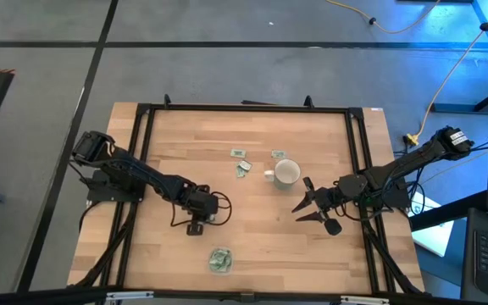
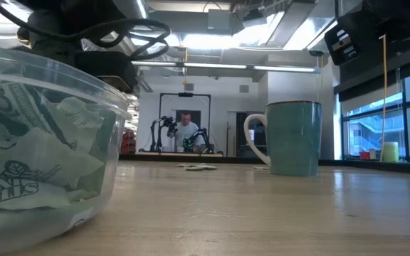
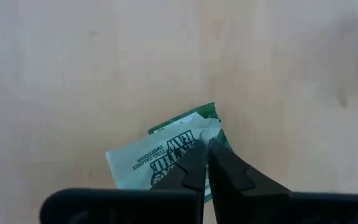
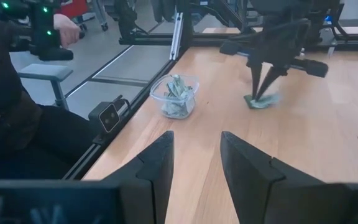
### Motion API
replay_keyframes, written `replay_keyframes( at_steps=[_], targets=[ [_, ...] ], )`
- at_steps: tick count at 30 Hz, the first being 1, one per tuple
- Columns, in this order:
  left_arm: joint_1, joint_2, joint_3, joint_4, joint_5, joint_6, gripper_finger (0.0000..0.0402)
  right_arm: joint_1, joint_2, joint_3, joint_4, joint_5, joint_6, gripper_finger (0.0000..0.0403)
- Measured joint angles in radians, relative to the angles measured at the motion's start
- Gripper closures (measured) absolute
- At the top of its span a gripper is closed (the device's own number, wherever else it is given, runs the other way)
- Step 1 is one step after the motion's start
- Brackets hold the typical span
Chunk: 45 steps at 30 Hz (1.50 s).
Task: Pick and place Stevia / Truvia into bins
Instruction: Put the light green stevia packet into the transparent bin
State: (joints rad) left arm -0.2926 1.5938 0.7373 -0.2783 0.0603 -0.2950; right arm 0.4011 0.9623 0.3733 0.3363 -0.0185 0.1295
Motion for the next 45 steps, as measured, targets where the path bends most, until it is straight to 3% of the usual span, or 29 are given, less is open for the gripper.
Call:
replay_keyframes(
  at_steps=[11,13,18,21,32,38,45],
  targets=[
    [-0.002,-0.100,-0.001,0.043,0.061,0.036,0.0398,0.000,0.000,0.000,0.005,0.000,-0.001,0.0267],
    [-0.002,-0.111,-0.001,0.086,0.122,0.015,0.0398,0.000,0.000,0.000,0.005,0.000,-0.001,0.0267],
    [-0.006,-0.133,0.000,0.345,0.398,-0.086,0.0398,0.000,0.000,0.000,0.005,0.000,-0.004,0.0267],
    [-0.020,-0.129,0.001,0.505,0.491,-0.144,0.0398,0.000,0.000,0.000,0.005,0.000,-0.005,0.0267],
    [-0.115,-0.016,0.001,0.746,0.497,-0.515,0.0398,0.000,0.000,0.000,0.003,0.000,-0.004,0.0267],
    [-0.141,0.063,0.021,0.792,0.494,-0.556,0.0398,0.000,0.000,0.000,0.003,0.000,-0.003,0.0267],
    [-0.133,0.176,0.090,0.792,0.593,-0.575,0.0398,0.000,0.000,0.000,0.002,0.000,0.007,0.0267]
  ],
)
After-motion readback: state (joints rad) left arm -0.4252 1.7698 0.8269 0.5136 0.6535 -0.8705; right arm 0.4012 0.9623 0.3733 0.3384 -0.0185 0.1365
